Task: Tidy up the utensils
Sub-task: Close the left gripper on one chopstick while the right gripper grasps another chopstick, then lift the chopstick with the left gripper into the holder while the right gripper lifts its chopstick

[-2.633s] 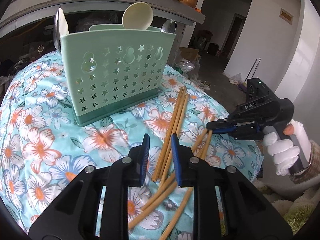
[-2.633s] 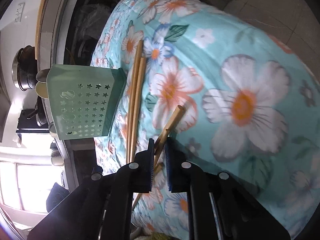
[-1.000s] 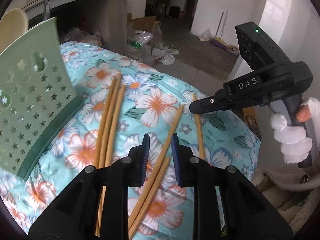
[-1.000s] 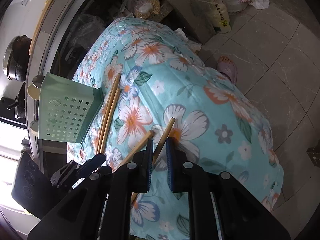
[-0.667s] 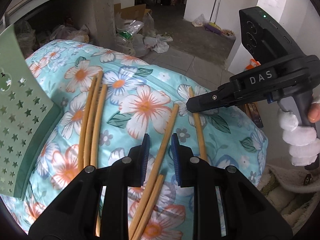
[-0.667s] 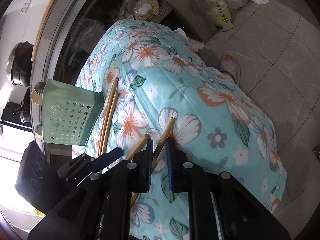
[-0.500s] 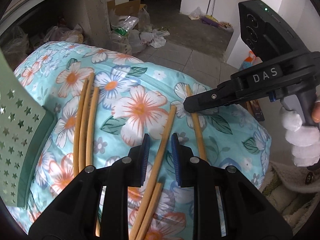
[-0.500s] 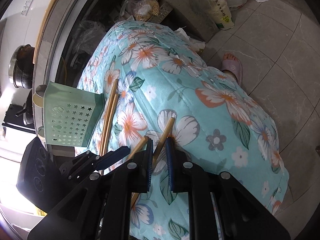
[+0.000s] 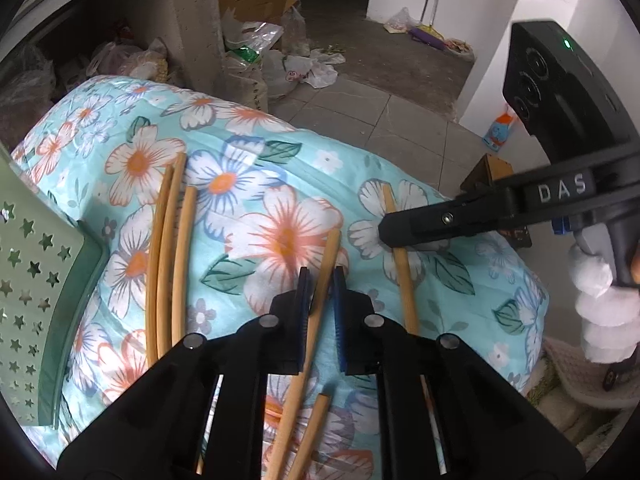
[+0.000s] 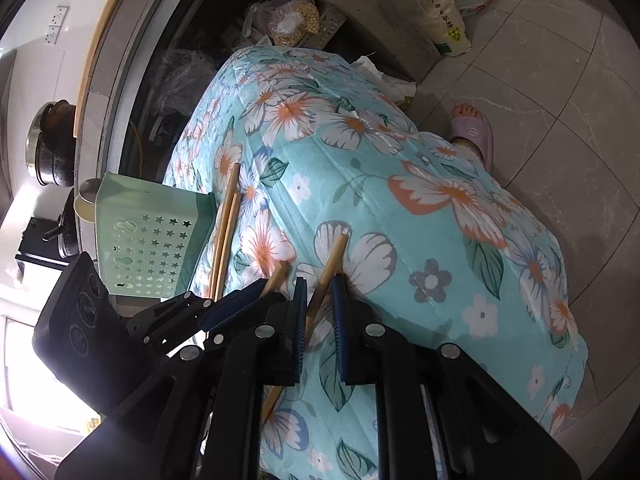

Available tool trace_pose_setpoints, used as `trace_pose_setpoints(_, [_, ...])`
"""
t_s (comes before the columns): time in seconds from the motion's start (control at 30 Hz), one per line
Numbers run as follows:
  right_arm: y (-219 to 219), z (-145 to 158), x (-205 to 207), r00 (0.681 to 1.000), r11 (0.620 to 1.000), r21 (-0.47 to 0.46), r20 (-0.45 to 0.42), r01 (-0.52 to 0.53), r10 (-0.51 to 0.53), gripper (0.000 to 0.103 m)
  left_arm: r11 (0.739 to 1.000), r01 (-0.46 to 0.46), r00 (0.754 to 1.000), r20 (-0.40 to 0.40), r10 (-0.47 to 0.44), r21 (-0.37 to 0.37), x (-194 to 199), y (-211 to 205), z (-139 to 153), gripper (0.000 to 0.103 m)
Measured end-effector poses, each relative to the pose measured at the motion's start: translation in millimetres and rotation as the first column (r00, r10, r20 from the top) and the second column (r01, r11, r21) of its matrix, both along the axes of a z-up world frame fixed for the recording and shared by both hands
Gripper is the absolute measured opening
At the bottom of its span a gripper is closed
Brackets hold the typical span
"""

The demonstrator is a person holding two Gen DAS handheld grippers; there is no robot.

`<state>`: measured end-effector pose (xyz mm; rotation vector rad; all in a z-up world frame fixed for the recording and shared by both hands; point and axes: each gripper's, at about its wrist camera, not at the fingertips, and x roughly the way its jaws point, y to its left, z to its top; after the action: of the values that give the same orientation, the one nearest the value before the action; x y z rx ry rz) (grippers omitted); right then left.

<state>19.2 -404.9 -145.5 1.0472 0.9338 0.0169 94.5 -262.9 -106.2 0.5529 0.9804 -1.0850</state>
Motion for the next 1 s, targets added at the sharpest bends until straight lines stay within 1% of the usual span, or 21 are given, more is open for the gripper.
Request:
trace_pose_setpoints(0.1, [-1.8,1.4,-2.4,1.0,1.0,0.015,0.014,0.004,-0.004,0.012,1.0,-0.011,1.0,0.009,0.011,-0.007,1.1,3.3,4.7,0.008])
trace_pose_setpoints(0.23, [-3.2,8.9,-4.3,0.998,0.999,0.048,0.061,0.005,-0.008,0.01,0.999,-0.034,0.999,0.026,0.035,-0.036,1.4,12.8,21.6,0.007])
trace_pose_setpoints(0.43, [2.1,33.0,-5.3,0.991,1.0,0.028,0.133,-0.009,0.005,0.008,0.987,-0.095,0.993,0.057,0.104,-0.133,7.1,37.3,64.7,0.006])
trace_pose_setpoints(0.6, [4.6,53.6,-6.7,0.983,1.0,-0.01,0.183,-0.018,0.019,0.007,0.968,-0.145,0.981,0.099,0.168,-0.202,12.8,60.5,97.8,0.006])
trace_pose_setpoints(0.8, [8.1,79.1,-7.1,0.969,0.998,-0.062,0.246,-0.023,0.037,0.007,0.938,-0.2,0.955,0.157,0.252,-0.285,15.0,92.0,134.5,0.006])
trace_pose_setpoints(0.83, [8.6,87.0,-6.7,0.964,0.997,-0.075,0.261,-0.025,0.044,0.006,0.931,-0.206,0.949,0.171,0.265,-0.302,15.1,97.0,142.2,0.006])
trace_pose_setpoints(0.93, [10.5,107.9,-5.2,0.951,0.992,-0.123,0.302,-0.03,0.066,0.006,0.9,-0.223,0.933,0.186,0.308,-0.374,14.1,118.2,172.6,0.006])
trace_pose_setpoints(1.0, [11.8,125.9,-3.2,0.938,0.985,-0.168,0.335,-0.03,0.085,0.006,0.871,-0.233,0.915,0.206,0.347,-0.433,14.9,133.5,195.8,0.006])
